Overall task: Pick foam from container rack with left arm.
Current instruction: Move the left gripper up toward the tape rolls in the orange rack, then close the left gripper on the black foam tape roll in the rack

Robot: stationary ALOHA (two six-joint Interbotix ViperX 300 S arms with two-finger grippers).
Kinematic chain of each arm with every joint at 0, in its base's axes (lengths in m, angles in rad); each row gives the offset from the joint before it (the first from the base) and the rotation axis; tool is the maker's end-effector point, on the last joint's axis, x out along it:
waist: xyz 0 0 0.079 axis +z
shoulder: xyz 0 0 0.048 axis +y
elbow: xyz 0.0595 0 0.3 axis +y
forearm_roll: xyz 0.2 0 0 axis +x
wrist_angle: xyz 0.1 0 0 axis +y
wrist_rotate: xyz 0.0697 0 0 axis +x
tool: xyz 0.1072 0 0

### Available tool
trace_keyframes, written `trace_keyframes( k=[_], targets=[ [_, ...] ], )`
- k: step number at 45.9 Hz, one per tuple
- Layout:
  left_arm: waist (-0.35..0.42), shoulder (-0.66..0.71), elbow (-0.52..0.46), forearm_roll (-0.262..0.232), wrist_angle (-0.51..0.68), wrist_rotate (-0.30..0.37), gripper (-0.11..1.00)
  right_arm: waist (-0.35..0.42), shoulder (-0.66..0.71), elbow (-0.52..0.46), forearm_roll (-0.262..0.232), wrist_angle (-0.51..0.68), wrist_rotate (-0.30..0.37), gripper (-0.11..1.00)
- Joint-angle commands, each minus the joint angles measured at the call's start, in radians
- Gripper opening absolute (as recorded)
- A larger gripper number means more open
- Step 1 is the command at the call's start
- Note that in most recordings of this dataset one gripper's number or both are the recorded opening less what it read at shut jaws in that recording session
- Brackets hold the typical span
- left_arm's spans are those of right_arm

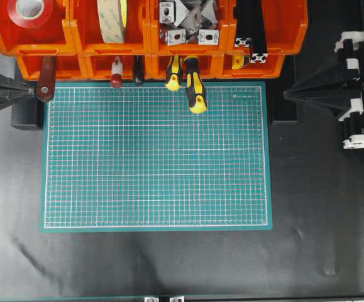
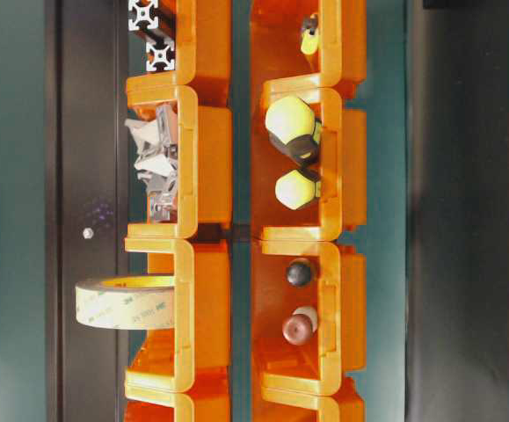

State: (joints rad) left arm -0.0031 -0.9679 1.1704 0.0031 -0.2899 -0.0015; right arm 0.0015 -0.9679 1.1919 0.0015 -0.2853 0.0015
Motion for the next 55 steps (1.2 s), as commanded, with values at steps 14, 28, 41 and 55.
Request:
trace_keyframes(
  k=[14,28,41,55],
  targets=[
    [0.005,-0.018,-0.250,0.054,0.288,-0.284,0.00,0.003,0.000,-0.032,0.012,-0.026,0.012,0.00],
    [0.091,0.069,-0.531,0.055,0.603,-0.821,0.00,0.003,-0.003,-0.032,0.012,-0.026,0.012,0.00],
    [0.152,0.146,-0.673,0.055,0.723,-0.946,0.00,0.003,-0.003,-0.032,0.012,-0.021,0.011,0.00],
    [0.176,0.190,-0.690,0.055,0.818,-1.032,0.23,0.005,-0.003,-0.031,0.012,-0.020,0.009,0.00]
  ],
)
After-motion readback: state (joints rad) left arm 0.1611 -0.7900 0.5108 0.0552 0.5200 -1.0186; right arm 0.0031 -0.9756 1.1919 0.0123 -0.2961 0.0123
